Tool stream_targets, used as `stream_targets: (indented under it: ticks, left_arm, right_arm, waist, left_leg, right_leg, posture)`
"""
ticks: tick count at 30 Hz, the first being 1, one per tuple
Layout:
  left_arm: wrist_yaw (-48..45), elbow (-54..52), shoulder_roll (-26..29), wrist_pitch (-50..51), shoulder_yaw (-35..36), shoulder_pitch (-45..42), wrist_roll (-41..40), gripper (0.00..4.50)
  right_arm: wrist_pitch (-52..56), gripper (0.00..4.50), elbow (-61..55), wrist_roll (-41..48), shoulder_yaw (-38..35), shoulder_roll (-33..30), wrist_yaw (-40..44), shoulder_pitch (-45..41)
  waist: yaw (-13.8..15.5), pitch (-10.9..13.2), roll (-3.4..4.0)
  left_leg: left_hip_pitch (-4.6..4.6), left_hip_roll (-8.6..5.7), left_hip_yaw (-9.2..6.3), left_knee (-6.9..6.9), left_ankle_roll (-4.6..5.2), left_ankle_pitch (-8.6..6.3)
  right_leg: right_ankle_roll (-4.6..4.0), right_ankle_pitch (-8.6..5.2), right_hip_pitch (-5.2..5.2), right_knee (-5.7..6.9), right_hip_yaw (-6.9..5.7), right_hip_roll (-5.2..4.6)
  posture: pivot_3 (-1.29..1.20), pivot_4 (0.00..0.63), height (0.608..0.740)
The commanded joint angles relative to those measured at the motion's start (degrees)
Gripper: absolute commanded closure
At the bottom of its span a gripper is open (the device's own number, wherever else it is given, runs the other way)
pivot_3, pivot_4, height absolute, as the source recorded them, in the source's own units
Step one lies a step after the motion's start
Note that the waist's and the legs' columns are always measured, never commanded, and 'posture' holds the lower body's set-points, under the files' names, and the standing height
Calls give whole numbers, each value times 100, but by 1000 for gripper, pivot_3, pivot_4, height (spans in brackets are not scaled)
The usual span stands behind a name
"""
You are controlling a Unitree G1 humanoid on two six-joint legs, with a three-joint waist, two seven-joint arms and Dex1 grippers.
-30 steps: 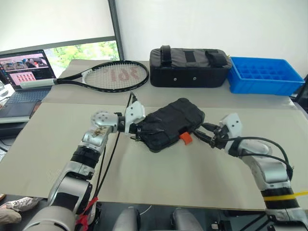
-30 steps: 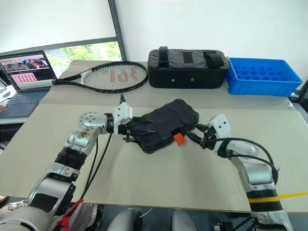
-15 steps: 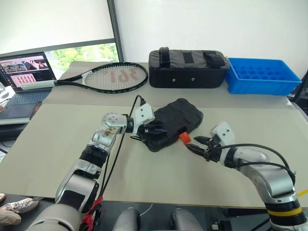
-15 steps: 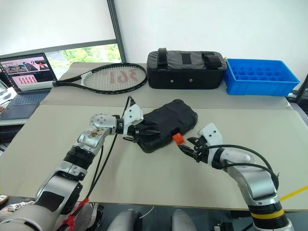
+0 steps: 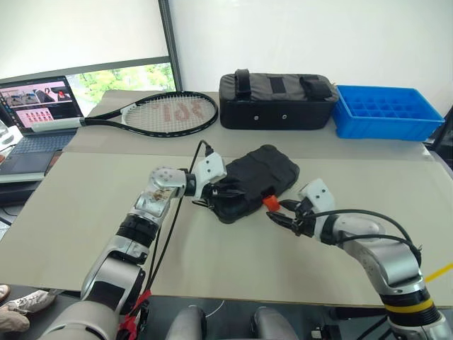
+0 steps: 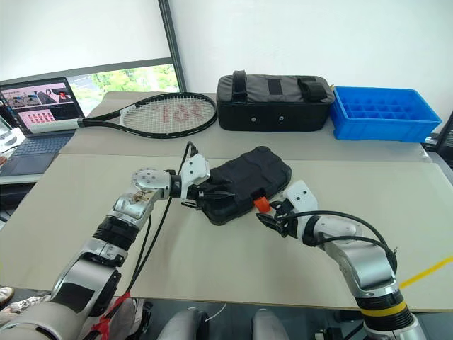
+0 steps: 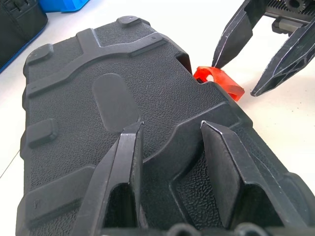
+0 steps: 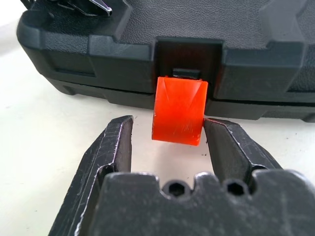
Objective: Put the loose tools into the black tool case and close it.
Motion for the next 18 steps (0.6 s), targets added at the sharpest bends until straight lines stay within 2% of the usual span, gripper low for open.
stream_targets:
  ticks: [1,7,10,12,18]
  left_arm:
    - [19,-26,23,169,-131,165,184,2519]
    - [53,-174,5,231,-159,246,193,2519]
    - [65,-205,19,236,-151,264,191,2396]
    - [70,-216,28,237,-145,280,190,2396]
    - [58,-214,25,224,-160,301,197,2396]
  right_arm:
    - [-96,1834,-80,-238,134,1,-65,-111]
    - [-118,1834,19,-346,93,194,-206,-175]
    - [-118,2560,50,-423,49,255,-258,-205]
    - [-128,3300,55,-459,31,287,-287,-228]
    - [-98,3347,-90,-413,-75,336,-340,-307]
  waist:
    - [2,0,0]
    - [7,0,0]
    - [10,0,0]
    - [11,0,0]
    - [4,0,0]
  left_leg:
    - [0,0,0,0,0,0]
    - [-1,0,-1,0,0,0]
    - [-2,0,-1,0,0,0]
    - [-2,-1,0,-1,0,0]
    - [-2,0,-1,-1,0,0]
  right_leg:
    - [0,0,0,0,0,0]
    - [0,0,-1,0,0,0]
    - [0,0,-1,-1,0,0]
    - [0,0,-1,-2,0,0]
    - [0,0,-2,-3,0,0]
  posture:
    - [0,150,707]
    - [0,150,707]
    - [0,150,707]
    - [0,150,707]
    - [0,150,707]
